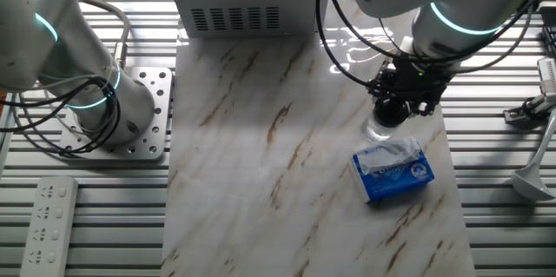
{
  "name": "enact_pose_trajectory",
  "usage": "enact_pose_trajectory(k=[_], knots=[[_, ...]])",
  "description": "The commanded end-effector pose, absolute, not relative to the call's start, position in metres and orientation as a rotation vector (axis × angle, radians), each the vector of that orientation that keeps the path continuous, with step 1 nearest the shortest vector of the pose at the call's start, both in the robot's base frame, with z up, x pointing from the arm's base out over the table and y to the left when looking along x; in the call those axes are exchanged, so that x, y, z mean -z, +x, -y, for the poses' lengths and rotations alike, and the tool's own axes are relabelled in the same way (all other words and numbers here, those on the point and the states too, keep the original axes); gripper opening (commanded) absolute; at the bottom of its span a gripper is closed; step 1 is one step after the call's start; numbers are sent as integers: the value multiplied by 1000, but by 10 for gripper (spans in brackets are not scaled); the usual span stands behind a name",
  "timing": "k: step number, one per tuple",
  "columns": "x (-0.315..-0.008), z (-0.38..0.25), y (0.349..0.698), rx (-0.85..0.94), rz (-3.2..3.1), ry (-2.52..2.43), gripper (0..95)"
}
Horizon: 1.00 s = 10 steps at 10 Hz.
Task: Unscrew the lid from the jar
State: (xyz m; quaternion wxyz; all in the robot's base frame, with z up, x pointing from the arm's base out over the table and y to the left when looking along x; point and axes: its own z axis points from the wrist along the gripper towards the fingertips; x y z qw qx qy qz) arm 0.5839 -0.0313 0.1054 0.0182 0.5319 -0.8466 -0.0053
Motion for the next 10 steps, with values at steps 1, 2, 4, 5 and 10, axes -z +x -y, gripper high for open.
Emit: enact_pose_trajectory(k=[1,2,4,5,10], knots=[[-109,31,584,15,2632,1641,570],[-109,31,584,17,2639,1631,570],[-111,31,584,35,2660,1605,570],[-112,31,584,51,2683,1574,380],[-123,30,583,76,2774,1394,380]])
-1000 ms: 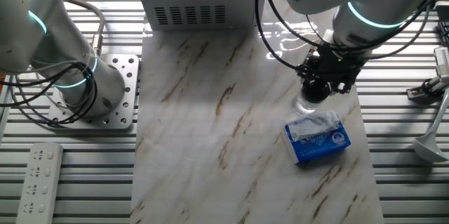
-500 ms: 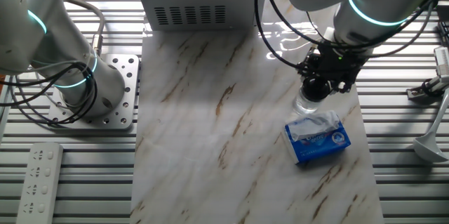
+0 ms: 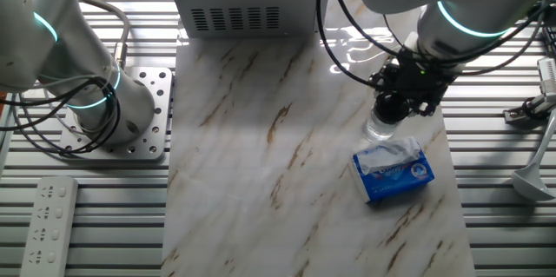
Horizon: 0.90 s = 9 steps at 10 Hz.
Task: Unscrew the lid from the jar
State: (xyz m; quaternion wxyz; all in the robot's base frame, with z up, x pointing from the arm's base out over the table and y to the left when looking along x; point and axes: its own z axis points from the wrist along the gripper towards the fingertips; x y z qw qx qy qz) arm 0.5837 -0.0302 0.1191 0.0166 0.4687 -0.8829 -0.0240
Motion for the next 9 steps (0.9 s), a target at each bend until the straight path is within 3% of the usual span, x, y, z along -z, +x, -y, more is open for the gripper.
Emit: enact_pose_trajectory(k=[1,2,7,8,9], knots=[[-125,30,583,77,2787,1362,380],[-125,29,583,77,2795,1346,190],[-131,29,583,135,2875,1191,190],[-132,29,582,144,2888,1163,0],[-133,28,582,151,2901,1131,0]])
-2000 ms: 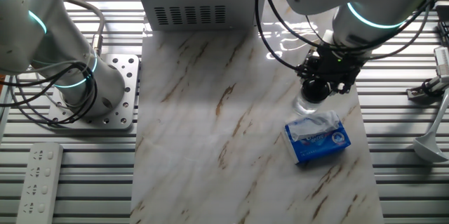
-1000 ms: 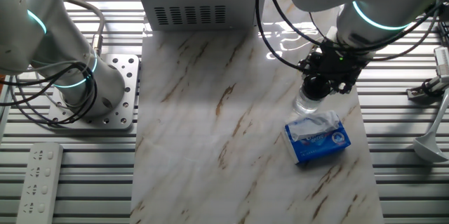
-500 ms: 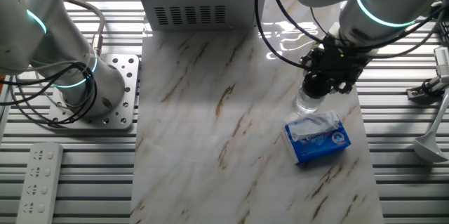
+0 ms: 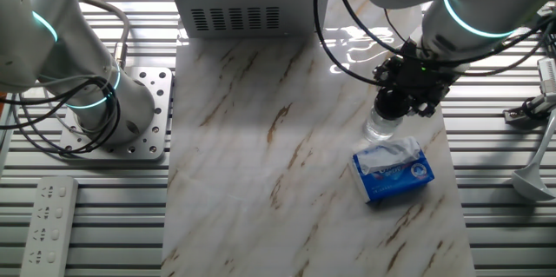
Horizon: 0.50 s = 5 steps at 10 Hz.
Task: Unscrew the lid from the jar
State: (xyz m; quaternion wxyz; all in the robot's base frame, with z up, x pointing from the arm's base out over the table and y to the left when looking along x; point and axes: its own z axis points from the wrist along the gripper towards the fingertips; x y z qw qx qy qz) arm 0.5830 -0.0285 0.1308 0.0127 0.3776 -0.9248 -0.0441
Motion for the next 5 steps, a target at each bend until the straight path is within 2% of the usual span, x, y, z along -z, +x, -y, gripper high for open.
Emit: enact_pose_trajectory(k=[1,5], knots=[[-134,28,582,152,2910,1104,0],[-135,28,582,161,2925,1063,0]])
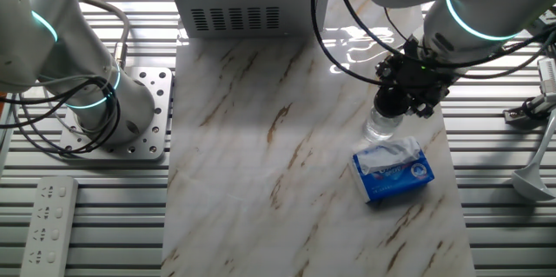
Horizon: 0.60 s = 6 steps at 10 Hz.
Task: Unscrew the lid from the jar
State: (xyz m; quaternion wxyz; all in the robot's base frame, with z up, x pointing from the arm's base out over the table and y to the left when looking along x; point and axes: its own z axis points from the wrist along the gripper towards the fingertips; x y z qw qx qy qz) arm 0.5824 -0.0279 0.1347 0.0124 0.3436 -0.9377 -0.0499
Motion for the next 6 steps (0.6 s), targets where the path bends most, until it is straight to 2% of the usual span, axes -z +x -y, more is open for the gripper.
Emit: enact_pose_trajectory(k=[1,6], knots=[[-135,28,582,179,2942,1019,0],[-135,29,582,205,2958,982,0]])
